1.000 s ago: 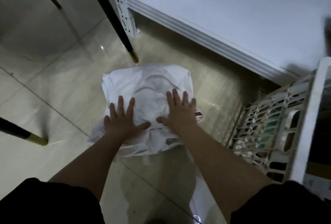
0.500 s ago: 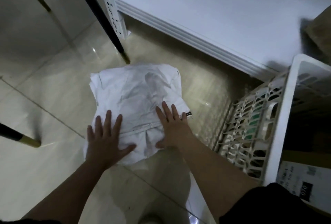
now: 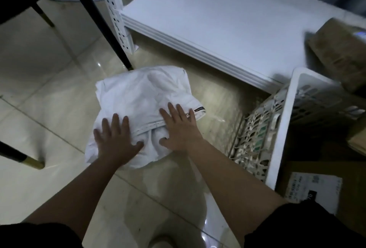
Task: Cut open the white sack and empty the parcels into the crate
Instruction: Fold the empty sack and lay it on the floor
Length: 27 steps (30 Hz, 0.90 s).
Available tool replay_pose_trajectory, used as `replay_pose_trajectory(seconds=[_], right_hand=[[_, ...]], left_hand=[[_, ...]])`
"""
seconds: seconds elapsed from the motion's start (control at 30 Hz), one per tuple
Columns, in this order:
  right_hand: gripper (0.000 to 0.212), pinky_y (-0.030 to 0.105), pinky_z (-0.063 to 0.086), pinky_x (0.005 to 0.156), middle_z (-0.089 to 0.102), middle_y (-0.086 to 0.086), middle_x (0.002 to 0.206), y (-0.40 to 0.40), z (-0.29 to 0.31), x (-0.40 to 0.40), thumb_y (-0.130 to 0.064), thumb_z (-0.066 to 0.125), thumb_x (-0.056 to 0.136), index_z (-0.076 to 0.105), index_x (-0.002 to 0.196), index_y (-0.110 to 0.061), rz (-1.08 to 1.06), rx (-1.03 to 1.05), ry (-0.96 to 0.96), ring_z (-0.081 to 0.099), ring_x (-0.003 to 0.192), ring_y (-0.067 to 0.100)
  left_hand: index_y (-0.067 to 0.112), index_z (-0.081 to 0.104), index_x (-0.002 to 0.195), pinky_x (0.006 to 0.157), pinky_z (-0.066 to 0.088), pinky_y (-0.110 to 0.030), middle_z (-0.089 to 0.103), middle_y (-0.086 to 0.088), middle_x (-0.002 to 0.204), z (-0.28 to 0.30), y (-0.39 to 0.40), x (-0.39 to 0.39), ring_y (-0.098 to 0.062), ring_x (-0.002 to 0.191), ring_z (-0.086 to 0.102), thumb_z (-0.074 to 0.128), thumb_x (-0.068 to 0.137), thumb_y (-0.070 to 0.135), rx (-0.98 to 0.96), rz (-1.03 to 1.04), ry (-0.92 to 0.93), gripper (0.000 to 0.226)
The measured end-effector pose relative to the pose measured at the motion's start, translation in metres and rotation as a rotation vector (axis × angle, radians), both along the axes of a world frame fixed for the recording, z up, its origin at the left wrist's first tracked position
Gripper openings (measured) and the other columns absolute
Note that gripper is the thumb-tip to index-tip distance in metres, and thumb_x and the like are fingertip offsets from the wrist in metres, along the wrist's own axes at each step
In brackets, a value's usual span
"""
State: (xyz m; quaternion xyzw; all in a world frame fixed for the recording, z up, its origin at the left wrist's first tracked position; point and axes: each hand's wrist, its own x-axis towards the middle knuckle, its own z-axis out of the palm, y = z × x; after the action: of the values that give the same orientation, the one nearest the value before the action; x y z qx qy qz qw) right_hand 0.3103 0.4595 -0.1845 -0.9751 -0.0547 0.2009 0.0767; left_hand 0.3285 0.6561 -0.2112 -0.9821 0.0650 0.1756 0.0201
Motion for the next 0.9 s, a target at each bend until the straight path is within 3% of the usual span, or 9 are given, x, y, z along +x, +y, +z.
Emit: replay_pose_trajectory(seconds=[0.07, 0.2, 0.33, 0.4, 0.47, 0.53, 0.67, 0.77, 0.9], right_hand=[[0.083, 0.052, -0.007, 0.117, -0.007, 0.002, 0.161, 0.004, 0.018, 0.002, -0.056, 0.044, 0.088, 0.004, 0.153, -0.023, 0.002, 0.025, -0.105, -0.007, 0.148, 0.023], [0.071, 0.048, -0.005, 0.117, 0.007, 0.004, 0.161, 0.016, 0.053, 0.005, -0.051, 0.035, 0.096, 0.012, 0.152, -0.015, -0.035, 0.006, -0.18, 0.002, 0.148, 0.024], [0.065, 0.044, -0.001, 0.118, 0.012, 0.005, 0.16, 0.02, 0.091, 0.002, -0.041, 0.035, 0.097, 0.012, 0.152, -0.012, -0.012, -0.023, -0.171, 0.005, 0.148, 0.023], [0.061, 0.043, 0.011, 0.116, 0.025, 0.008, 0.155, 0.018, 0.107, -0.007, -0.039, 0.04, 0.096, 0.024, 0.148, -0.012, -0.021, 0.007, -0.185, 0.017, 0.145, 0.026], [0.049, 0.042, 0.031, 0.104, 0.045, 0.011, 0.14, 0.013, 0.126, -0.02, -0.037, 0.044, 0.095, 0.042, 0.137, -0.012, -0.037, 0.017, -0.212, 0.038, 0.132, 0.029], [0.038, 0.037, 0.041, 0.088, 0.056, 0.011, 0.128, 0.006, 0.147, -0.036, -0.032, 0.045, 0.094, 0.053, 0.126, -0.012, -0.072, 0.003, -0.218, 0.052, 0.118, 0.03], [0.029, 0.031, 0.041, 0.075, 0.064, 0.01, 0.119, -0.012, 0.204, -0.077, -0.02, 0.043, 0.094, 0.059, 0.117, -0.011, -0.111, -0.077, -0.234, 0.061, 0.108, 0.031], [0.028, 0.032, 0.041, 0.072, 0.065, 0.012, 0.116, -0.027, 0.253, -0.112, -0.016, 0.041, 0.094, 0.06, 0.112, -0.009, -0.125, -0.124, -0.28, 0.062, 0.106, 0.032], [0.025, 0.031, 0.036, 0.068, 0.066, 0.014, 0.113, -0.05, 0.314, -0.168, -0.018, 0.041, 0.093, 0.06, 0.107, -0.01, -0.207, -0.178, -0.328, 0.062, 0.103, 0.034]], left_hand=[[0.016, 0.005, 0.153, 0.116, -0.001, -0.055, -0.011, -0.01, 0.161, 0.023, -0.005, 0.002, -0.034, 0.147, -0.009, 0.029, 0.083, 0.068, -0.043, -0.046, -0.079, 0.09], [0.019, 0.012, 0.153, 0.118, 0.001, -0.049, 0.007, -0.006, 0.162, 0.071, -0.019, 0.008, -0.026, 0.149, 0.007, 0.004, 0.076, 0.059, -0.121, -0.151, -0.188, 0.087], [0.028, 0.01, 0.153, 0.119, 0.001, -0.045, 0.012, 0.0, 0.161, 0.109, -0.029, 0.014, -0.02, 0.148, 0.011, 0.016, 0.094, 0.052, -0.098, -0.146, -0.089, 0.064], [0.028, 0.016, 0.152, 0.119, 0.004, -0.045, 0.017, -0.001, 0.16, 0.124, -0.029, 0.012, -0.021, 0.147, 0.017, 0.024, 0.098, 0.046, -0.096, -0.132, -0.041, 0.057], [0.024, 0.03, 0.148, 0.116, 0.018, -0.043, 0.033, -0.003, 0.154, 0.142, -0.028, 0.003, -0.023, 0.14, 0.033, 0.03, 0.098, 0.042, -0.111, -0.121, -0.069, 0.053], [0.021, 0.046, 0.137, 0.102, 0.037, -0.037, 0.051, -0.005, 0.139, 0.164, -0.031, -0.008, -0.026, 0.122, 0.052, 0.038, 0.096, 0.037, -0.136, -0.108, -0.112, 0.045], [0.016, 0.062, 0.105, 0.073, 0.043, -0.028, 0.065, -0.002, 0.108, 0.223, -0.048, -0.036, -0.02, 0.092, 0.057, 0.042, 0.093, 0.026, -0.182, -0.067, -0.04, 0.026], [0.015, 0.047, 0.069, 0.056, 0.032, -0.025, 0.058, -0.004, 0.083, 0.272, -0.07, -0.061, -0.023, 0.083, 0.057, 0.041, 0.089, 0.019, -0.195, -0.113, -0.061, 0.021], [0.012, 0.059, 0.093, 0.07, 0.036, -0.026, 0.061, -0.005, 0.098, 0.335, -0.108, -0.104, -0.027, 0.103, 0.059, 0.042, 0.092, 0.024, -0.26, -0.201, -0.112, 0.021]])
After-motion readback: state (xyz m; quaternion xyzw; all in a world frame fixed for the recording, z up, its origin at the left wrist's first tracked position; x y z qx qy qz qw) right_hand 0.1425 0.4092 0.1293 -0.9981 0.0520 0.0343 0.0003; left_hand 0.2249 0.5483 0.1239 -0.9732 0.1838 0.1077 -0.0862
